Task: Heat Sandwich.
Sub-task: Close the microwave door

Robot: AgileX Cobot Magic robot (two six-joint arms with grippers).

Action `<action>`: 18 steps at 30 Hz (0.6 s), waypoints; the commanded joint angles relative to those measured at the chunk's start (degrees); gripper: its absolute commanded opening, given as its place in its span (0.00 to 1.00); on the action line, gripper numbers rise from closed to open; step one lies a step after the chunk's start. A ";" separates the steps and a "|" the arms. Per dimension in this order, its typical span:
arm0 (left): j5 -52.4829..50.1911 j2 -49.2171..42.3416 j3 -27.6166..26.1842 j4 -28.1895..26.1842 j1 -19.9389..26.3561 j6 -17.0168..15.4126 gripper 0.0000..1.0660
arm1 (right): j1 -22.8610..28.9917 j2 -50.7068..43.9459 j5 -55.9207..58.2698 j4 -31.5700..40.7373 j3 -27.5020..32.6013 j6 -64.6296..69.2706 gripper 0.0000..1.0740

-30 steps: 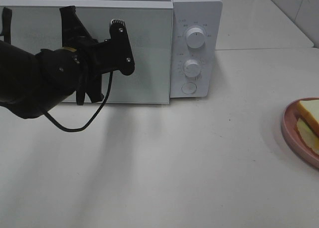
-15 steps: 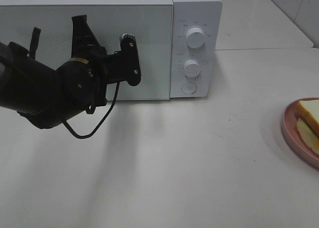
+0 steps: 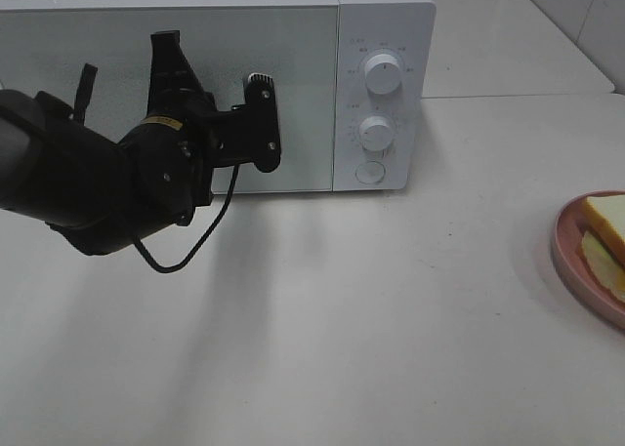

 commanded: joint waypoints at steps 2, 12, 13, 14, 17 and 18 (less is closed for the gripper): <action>-4.53 -0.17 -1.60 1.38 1.20 -0.34 0.00 | 0.00 -1.38 -0.46 -0.34 0.06 0.34 0.61; -4.30 -0.57 -1.55 -7.28 -0.92 -2.06 0.00 | 0.00 -1.38 -0.46 -0.34 0.06 0.34 0.61; -3.38 -1.20 -1.55 -10.54 -2.06 -3.78 0.00 | 0.00 -1.38 -0.46 -0.34 0.06 0.34 0.61; -2.29 -1.83 -1.55 -12.32 -2.58 -4.93 0.00 | 0.00 -1.38 -0.46 -0.34 0.06 0.34 0.61; 2.75 -4.01 -1.55 -17.76 -3.84 -7.22 0.00 | 0.00 -1.38 -0.46 -0.34 0.06 0.34 0.61; 4.98 -4.93 -1.55 -19.71 -4.07 -8.08 0.00 | 0.00 -1.38 -0.46 -0.34 0.06 0.34 0.61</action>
